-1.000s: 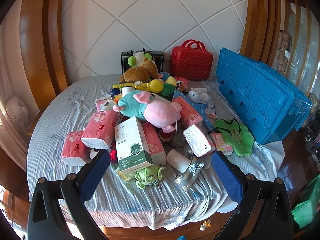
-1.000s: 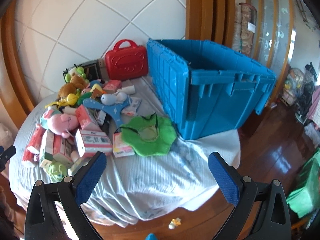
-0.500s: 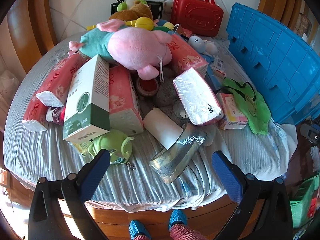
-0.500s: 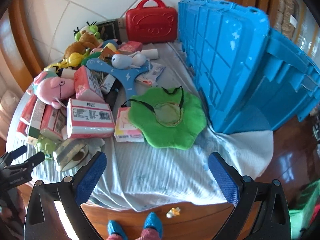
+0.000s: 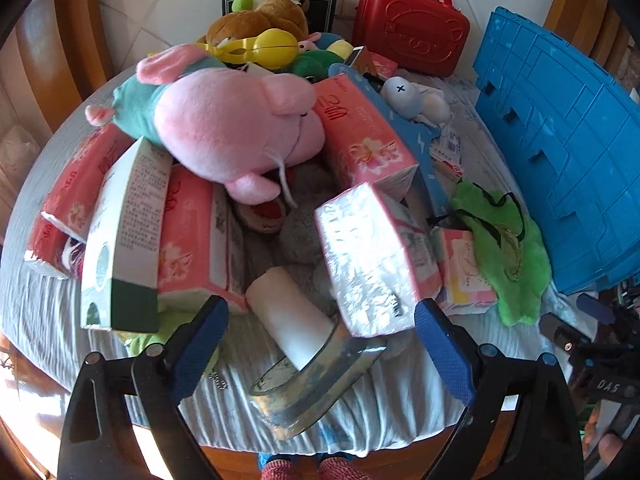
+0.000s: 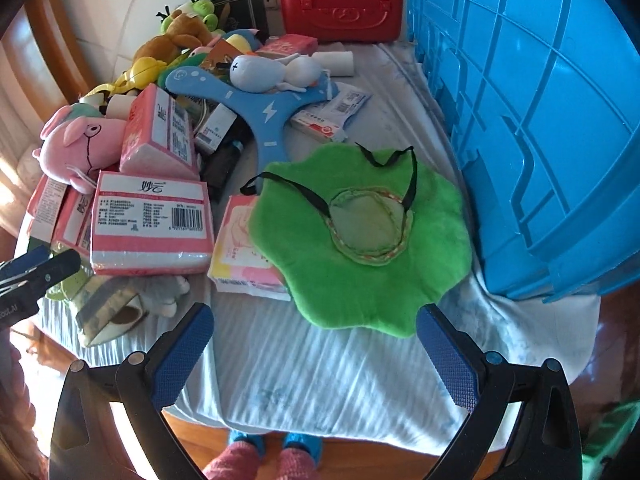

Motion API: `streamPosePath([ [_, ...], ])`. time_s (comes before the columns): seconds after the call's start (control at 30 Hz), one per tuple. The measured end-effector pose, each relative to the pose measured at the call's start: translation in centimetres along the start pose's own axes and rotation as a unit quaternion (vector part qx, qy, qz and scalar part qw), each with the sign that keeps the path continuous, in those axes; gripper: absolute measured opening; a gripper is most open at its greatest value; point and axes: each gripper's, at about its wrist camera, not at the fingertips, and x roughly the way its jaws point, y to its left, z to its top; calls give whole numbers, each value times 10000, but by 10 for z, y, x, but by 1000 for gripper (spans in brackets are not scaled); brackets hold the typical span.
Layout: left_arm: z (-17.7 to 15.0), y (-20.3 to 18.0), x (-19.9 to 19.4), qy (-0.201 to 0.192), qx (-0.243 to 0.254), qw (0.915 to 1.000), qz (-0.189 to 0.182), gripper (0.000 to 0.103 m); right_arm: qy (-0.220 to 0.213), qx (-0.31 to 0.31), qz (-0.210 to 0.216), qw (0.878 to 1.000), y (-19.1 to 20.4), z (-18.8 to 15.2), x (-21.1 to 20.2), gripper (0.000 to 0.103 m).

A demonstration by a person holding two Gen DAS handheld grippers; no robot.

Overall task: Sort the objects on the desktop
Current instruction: 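Grasp the white-pink tissue pack with the left gripper while the right gripper approaches the pink pad pack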

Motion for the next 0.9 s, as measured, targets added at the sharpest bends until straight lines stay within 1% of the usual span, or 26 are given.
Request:
streamPosePath([
  [0.03, 4, -1, 1, 14, -61, 9999, -146, 95, 23, -5, 7, 10000, 1, 0, 1, 103],
  [0.1, 12, -5, 9, 89, -134, 9995, -267, 95, 71, -9, -4, 10000, 2, 0, 3, 103],
  [0.2, 20, -14, 33, 366, -22, 9992, -189, 95, 120, 45, 33, 9999, 4, 0, 8, 103],
  [0.27, 20, -18, 50, 479, 95, 9988, -81, 95, 191, 98, 95, 9997, 7, 2, 17, 103],
  [0.3, 20, -20, 56, 475, 185, 9987, -51, 96, 220, 116, 116, 9996, 9, 2, 22, 103],
  [0.33, 18, -22, 58, 405, 311, 9987, 14, 97, 247, 135, 143, 9995, 12, 3, 29, 103],
  [0.4, 15, -27, 55, 95, 678, 9975, 199, 98, 305, 157, 218, 9992, 18, 4, 42, 103],
  [0.47, 11, -34, 52, -113, 1053, 9936, 390, 99, 354, 200, 280, 9988, 23, 5, 54, 103],
  [0.5, 10, -36, 52, -184, 1158, 9921, 448, 101, 377, 227, 305, 9986, 25, 5, 60, 103],
  [0.53, 10, -36, 53, -193, 1198, 9917, 433, 103, 395, 245, 305, 9985, 26, 5, 66, 103],
  [0.57, 11, -35, 57, -121, 1163, 9926, 319, 103, 425, 265, 296, 9983, 26, 5, 71, 103],
  [0.63, 16, -30, 70, 151, 932, 9955, -42, 103, 497, 339, 285, 9978, 24, 6, 83, 102],
  [0.67, 16, -28, 76, 267, 812, 9962, -182, 103, 486, 369, 312, 9976, 23, 7, 86, 99],
  [0.7, 16, -25, 79, 307, 731, 9965, -257, 103, 443, 378, 345, 9977, 22, 9, 89, 99],
  [0.77, 16, -26, 81, 256, 712, 9967, -307, 103, 399, 326, 363, 9980, 24, 14, 95, 99],
  [0.83, 17, -30, 81, 213, 800, 9962, -266, 103, 398, 287, 374, 9981, 26, 18, 102, 99],
  [0.9, 18, -34, 81, 158, 863, 9957, -300, 97, 345, 317, 379, 9982, 26, 20, 106, 99],
])
